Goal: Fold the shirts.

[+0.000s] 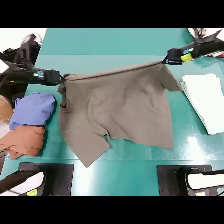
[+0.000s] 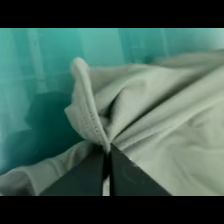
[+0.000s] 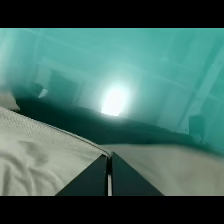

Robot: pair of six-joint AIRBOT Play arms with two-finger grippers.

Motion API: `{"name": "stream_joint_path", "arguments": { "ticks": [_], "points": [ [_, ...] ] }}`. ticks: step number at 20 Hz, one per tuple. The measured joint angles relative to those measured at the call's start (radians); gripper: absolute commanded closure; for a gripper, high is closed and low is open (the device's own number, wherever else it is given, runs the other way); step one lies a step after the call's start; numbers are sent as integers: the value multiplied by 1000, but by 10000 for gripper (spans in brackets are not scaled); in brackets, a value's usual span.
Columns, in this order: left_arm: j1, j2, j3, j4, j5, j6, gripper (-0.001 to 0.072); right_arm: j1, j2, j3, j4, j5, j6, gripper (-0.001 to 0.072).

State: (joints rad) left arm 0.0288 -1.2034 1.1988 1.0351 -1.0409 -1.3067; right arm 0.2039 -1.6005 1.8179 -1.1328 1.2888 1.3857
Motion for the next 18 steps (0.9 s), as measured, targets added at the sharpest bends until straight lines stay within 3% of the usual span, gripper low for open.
{"name": "stream_joint_path", "arguments": {
  "ticks": [1, 2, 3, 6, 9, 13, 18],
  "points": [
    [0, -47, 1, 3, 34, 7, 455, 6, -40, 27, 0, -21, 0, 501],
    [1, -81, 7, 23, 63, 12, 175, 8, -75, 54, -31, -32, 0, 296],
    [5, -114, 16, 29, 83, 13, 143, 6, -108, 87, -38, -37, 0, 293],
    [18, -159, 65, 11, 68, 10, 165, 5, -162, 175, -10, 11, 2, 293],
    [80, -153, 109, 18, -77, 4, 165, -16, -130, 150, -11, 79, 0, 294],
    [159, -36, 10, 31, -198, 3, 165, -57, 12, -47, -13, 124, -28, 294],
    [189, 147, -293, 45, -251, -8, 165, -86, 219, -326, -6, 117, -42, 294]
  ]
}}
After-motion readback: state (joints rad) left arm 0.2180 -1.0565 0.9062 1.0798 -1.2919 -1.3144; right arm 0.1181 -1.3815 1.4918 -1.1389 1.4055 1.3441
